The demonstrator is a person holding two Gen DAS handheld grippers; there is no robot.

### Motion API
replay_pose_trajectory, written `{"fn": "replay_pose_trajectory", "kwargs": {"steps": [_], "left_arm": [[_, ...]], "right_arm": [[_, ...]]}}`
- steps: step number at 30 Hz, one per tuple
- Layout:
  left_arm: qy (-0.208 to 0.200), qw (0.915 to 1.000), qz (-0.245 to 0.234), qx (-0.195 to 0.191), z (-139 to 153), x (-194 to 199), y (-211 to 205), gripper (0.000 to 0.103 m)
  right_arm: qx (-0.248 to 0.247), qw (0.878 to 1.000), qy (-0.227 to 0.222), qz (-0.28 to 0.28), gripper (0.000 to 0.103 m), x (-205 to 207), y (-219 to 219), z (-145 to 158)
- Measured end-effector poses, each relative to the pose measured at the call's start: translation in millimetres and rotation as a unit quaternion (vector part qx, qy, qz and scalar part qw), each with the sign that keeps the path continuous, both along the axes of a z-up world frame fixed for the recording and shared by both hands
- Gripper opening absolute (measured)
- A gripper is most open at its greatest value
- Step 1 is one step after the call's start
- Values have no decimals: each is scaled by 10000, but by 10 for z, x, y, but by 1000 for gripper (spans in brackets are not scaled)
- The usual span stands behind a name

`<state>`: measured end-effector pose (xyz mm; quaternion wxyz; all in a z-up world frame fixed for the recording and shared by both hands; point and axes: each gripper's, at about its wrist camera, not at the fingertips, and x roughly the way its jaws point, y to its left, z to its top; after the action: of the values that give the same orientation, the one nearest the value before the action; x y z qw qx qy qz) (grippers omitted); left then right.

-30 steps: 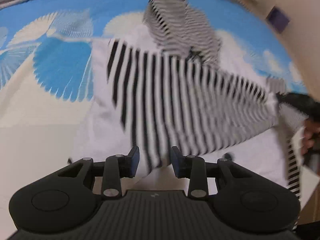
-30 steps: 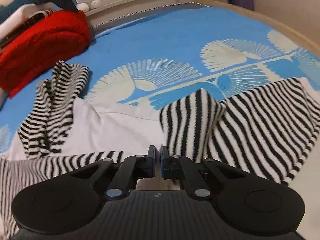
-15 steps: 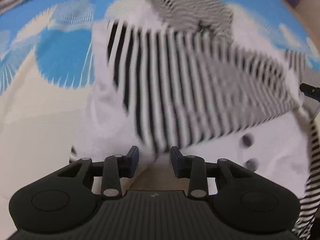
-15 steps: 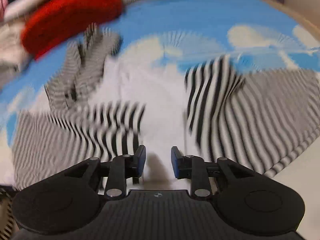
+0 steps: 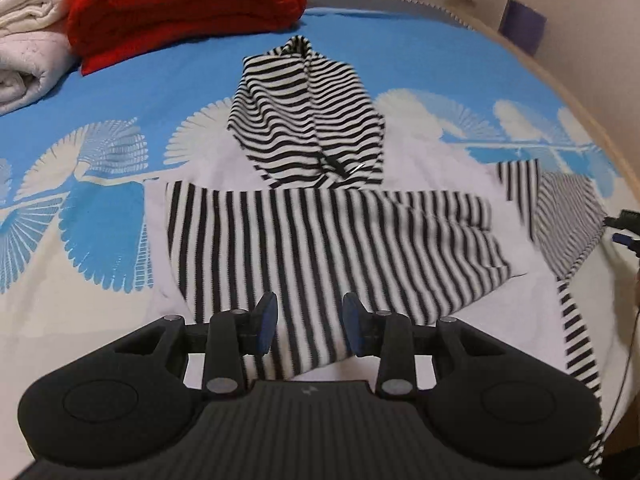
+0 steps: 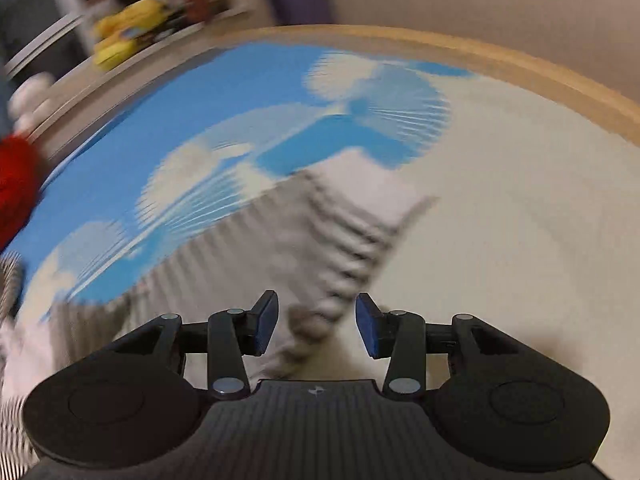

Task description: Fold small clothes

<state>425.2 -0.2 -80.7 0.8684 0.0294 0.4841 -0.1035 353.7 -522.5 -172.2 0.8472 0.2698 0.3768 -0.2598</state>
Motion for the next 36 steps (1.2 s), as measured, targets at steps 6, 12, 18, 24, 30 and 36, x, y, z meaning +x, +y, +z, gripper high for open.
{"fn": "replay_pose_trajectory", "kwargs": {"steps": [6, 12, 18, 24, 30, 36], "left_arm": [[151, 9998, 149, -28, -164, 109, 108, 40], [148, 9996, 242, 33, -207, 184, 163, 40], [117, 9987, 488, -52, -144, 229, 308, 40], [241, 9978, 603, -112, -156, 222, 401, 40], [279, 9973, 679, -28, -195, 203, 460, 40], [271, 9972, 696, -55, -178, 190, 487, 40]], "right_arm": [[516, 9960, -344, -648, 44, 23, -423, -254], [523, 9910, -622, -1062, 1, 46, -467, -260], [9, 9885, -823, -1267, 1, 37, -378, -22], [26, 9868, -201, -1608, 1, -20, -385, -160], [-358, 9887, -277, -1432, 1, 51, -271, -18], [-802, 9879, -490, -1238, 1, 161, -64, 240]]}}
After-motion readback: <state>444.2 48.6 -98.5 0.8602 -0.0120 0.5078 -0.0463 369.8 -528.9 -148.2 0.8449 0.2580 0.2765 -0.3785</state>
